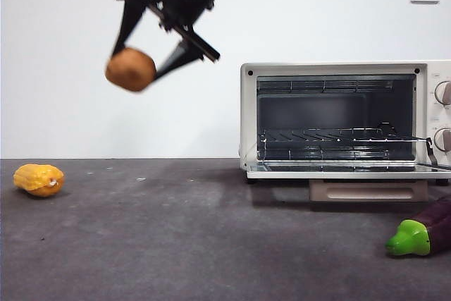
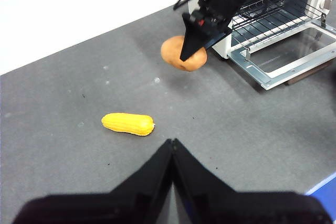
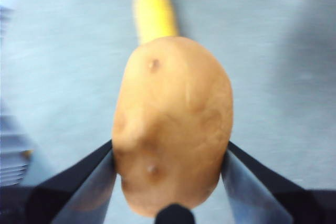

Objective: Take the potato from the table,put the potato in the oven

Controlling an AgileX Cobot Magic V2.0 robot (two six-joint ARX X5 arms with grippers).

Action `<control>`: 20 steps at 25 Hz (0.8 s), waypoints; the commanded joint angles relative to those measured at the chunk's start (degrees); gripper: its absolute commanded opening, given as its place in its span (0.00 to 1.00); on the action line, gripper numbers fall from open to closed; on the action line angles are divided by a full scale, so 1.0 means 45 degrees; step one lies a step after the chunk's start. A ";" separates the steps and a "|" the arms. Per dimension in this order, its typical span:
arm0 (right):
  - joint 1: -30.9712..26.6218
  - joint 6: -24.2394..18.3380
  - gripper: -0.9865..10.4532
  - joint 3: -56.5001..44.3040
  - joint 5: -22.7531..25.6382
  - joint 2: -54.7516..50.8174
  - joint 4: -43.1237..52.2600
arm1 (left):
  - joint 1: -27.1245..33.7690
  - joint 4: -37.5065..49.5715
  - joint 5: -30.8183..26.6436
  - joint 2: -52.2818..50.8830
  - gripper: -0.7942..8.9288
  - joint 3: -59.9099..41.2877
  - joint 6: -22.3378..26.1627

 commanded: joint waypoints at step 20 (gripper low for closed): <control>0.0398 -0.2642 0.22 -0.9316 0.9272 -1.1696 -0.0311 | 0.0019 0.0058 -0.0068 0.2501 0.08 -0.0078 0.0063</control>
